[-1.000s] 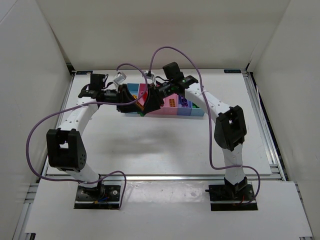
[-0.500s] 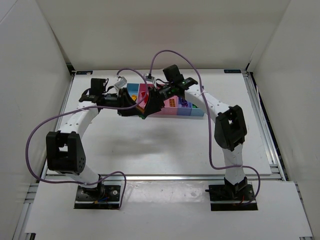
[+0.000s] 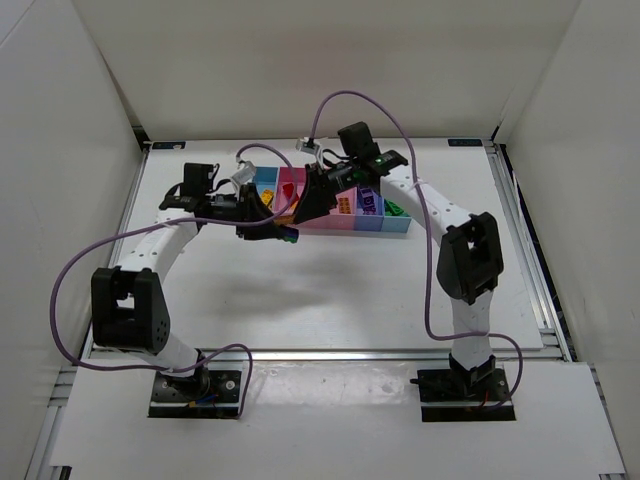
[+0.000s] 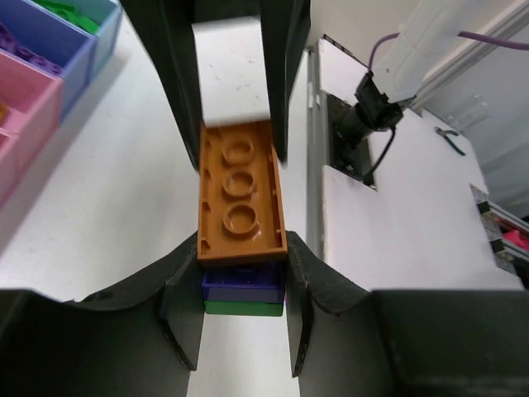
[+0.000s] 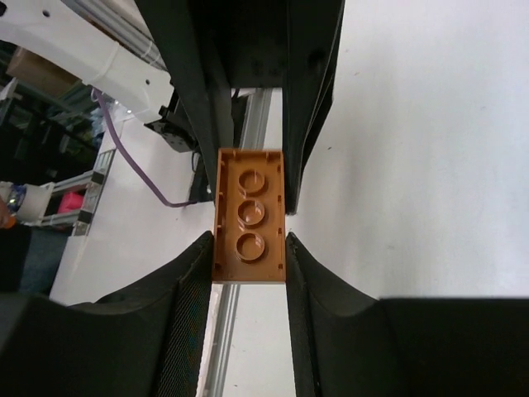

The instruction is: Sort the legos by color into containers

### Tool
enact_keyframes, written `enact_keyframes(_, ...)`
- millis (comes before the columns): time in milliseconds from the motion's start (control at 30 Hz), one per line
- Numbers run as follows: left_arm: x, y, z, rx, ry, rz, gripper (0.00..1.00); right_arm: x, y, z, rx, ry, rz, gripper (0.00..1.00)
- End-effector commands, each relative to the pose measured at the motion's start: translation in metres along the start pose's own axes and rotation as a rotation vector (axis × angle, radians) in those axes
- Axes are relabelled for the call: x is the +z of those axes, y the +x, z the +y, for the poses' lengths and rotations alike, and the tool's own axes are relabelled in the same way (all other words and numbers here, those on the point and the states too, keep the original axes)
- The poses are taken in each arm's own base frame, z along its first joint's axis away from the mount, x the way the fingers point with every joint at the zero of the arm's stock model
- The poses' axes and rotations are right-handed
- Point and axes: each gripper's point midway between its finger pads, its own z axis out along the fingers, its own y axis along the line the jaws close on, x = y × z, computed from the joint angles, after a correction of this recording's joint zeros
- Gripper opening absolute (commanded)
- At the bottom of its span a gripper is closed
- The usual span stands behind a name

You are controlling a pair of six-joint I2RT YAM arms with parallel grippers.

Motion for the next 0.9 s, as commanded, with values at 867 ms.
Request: enact_keyframes(867,0.005,0.000,-0.036,-0.055,0.139,-0.020,0.21,-0.176,0.017,-0.067,-0.071,0.589,-0.074,0.00)
